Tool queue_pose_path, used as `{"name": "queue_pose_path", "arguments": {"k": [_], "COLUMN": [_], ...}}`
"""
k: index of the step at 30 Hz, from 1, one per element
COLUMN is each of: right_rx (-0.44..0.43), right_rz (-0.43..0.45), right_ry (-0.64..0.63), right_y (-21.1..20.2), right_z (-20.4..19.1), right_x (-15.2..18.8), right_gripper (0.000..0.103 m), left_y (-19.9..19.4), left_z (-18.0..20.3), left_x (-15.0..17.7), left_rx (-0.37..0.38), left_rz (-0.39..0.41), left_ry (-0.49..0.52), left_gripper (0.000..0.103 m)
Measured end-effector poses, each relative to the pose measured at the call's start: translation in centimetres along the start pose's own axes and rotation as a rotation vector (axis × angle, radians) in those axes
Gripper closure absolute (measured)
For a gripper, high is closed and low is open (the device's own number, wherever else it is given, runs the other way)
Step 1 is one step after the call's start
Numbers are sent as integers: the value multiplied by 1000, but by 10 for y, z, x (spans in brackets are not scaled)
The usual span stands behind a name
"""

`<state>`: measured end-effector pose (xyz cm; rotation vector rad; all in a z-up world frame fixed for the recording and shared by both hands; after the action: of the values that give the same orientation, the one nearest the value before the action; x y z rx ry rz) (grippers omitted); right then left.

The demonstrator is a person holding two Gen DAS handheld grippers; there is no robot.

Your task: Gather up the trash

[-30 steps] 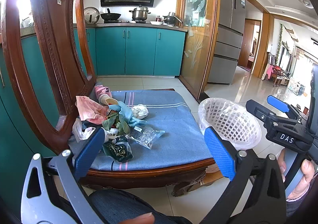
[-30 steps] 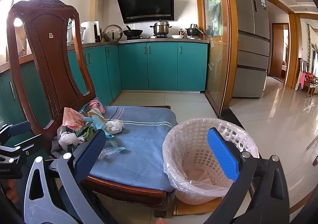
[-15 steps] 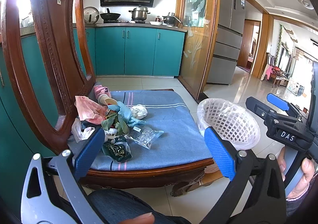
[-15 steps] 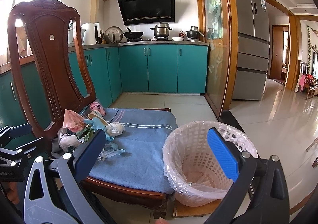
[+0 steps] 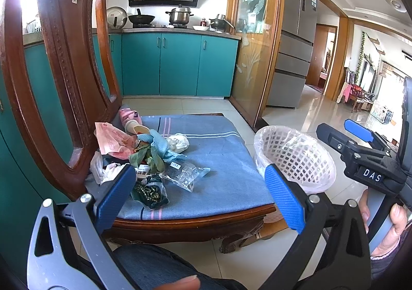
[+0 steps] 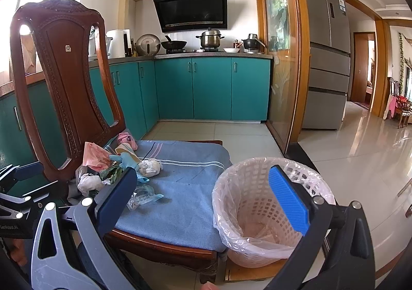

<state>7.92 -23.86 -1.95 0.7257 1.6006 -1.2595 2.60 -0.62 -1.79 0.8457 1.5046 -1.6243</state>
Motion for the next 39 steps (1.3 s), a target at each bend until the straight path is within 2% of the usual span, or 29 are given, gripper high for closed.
{"name": "queue_pose_path", "arguments": {"k": [39], "right_rx": [-2], "right_rz": [-15], "right_ry": [19], "right_y": [5], "right_z": [4], "right_x": [9], "right_gripper": [3], "left_y": [2], "left_z": [3], "left_x": [6], "left_rx": [-1], "left_rz": [-19], "left_ry": [1], "left_gripper": [3]}}
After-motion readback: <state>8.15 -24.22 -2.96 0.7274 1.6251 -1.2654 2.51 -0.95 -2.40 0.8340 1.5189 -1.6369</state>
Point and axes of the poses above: each gripper's, at about its wrist camera, not at the fingertips, and y roughly the way its jaws point, z to its right, x to its underside, the point moved 3 cm from there along y, roughly the way its jaws point
